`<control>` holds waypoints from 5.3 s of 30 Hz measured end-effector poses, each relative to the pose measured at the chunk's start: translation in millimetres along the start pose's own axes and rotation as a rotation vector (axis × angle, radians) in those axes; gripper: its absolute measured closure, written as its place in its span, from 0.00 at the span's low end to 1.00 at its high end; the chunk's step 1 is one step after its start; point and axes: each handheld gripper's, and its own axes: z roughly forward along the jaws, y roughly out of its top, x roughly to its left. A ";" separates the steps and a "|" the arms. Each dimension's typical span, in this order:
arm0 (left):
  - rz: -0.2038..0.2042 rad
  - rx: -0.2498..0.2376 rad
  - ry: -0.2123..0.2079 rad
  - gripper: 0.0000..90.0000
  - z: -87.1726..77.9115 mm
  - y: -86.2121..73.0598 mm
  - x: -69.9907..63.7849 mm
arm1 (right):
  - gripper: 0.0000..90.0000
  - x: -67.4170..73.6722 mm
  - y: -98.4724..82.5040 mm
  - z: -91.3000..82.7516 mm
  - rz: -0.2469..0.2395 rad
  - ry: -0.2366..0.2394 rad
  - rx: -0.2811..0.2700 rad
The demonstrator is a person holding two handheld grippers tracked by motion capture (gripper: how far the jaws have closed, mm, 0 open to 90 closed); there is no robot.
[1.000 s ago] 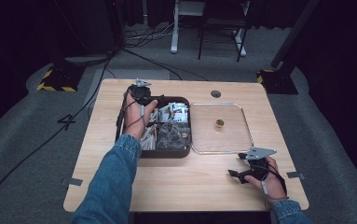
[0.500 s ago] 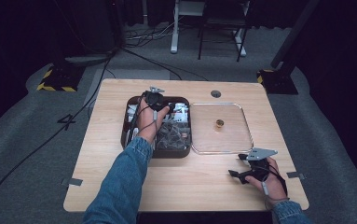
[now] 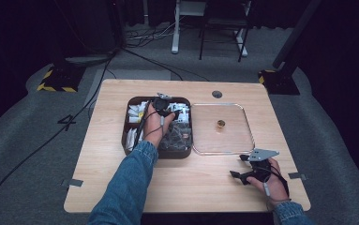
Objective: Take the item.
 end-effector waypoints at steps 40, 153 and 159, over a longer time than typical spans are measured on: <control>0.084 0.085 0.165 0.91 -10.4 -2.4 22.5 | 0.19 0.0 -0.8 -1.1 -0.003 0.000 0.001; 0.531 0.074 -0.373 0.98 -165.8 -168.7 -79.9 | 0.19 -8.4 7.2 7.6 -0.041 0.050 0.001; 0.497 0.112 -0.456 0.94 -162.8 -171.7 -82.1 | 0.19 -8.4 7.2 7.6 -0.041 0.050 0.001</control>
